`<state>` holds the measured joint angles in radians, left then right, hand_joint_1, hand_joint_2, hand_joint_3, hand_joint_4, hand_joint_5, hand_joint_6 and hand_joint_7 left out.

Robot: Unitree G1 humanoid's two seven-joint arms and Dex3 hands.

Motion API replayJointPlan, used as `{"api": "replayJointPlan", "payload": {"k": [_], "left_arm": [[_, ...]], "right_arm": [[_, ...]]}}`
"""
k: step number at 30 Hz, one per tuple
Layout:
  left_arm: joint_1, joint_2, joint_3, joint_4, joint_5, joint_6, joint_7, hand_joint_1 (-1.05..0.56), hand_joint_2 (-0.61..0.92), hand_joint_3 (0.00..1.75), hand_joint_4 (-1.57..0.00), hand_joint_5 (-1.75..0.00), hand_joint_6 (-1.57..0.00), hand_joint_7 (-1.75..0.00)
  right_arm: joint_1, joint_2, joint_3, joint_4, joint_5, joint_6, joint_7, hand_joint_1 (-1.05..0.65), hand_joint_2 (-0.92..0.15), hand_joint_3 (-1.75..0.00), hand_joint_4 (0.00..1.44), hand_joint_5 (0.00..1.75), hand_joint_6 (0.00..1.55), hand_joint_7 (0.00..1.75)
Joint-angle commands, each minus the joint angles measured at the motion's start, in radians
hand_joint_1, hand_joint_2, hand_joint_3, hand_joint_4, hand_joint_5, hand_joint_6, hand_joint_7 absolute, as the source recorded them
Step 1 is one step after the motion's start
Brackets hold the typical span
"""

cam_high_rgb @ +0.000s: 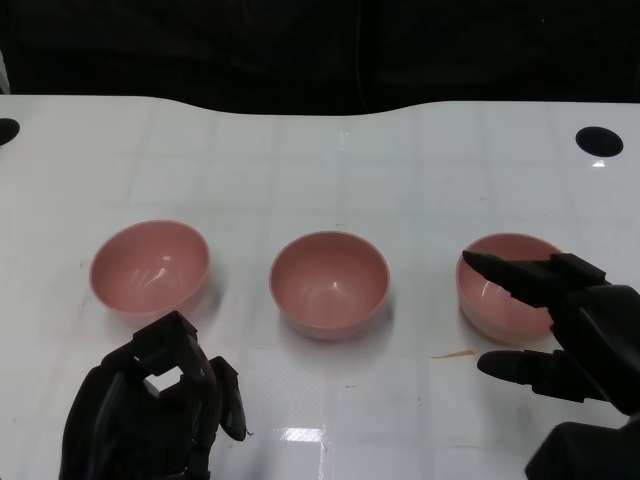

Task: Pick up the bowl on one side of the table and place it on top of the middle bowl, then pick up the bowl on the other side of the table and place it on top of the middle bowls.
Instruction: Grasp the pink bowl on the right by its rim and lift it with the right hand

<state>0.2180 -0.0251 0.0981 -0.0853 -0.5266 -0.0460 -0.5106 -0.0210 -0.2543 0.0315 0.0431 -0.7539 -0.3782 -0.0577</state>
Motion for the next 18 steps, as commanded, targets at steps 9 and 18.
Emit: {"api": "replayJointPlan", "payload": {"k": [9,18], "left_arm": [[0.009,0.004,0.001,-0.021,-0.001,0.012,0.020,-0.13,0.34,1.50,-0.89,-1.69,-0.83,-1.49],[0.009,0.004,0.003,-0.023,-0.004,0.018,0.022,-0.13,0.34,1.50,-0.88,-1.70,-0.82,-1.50]], "right_arm": [[-0.078,-0.077,0.139,0.000,-0.228,0.273,0.003,-0.65,-0.90,-0.01,0.26,0.36,0.36,0.00],[-0.220,-0.082,0.271,0.210,-0.269,0.373,-0.021,-0.60,-0.92,0.00,0.36,0.27,0.41,0.01]]}}
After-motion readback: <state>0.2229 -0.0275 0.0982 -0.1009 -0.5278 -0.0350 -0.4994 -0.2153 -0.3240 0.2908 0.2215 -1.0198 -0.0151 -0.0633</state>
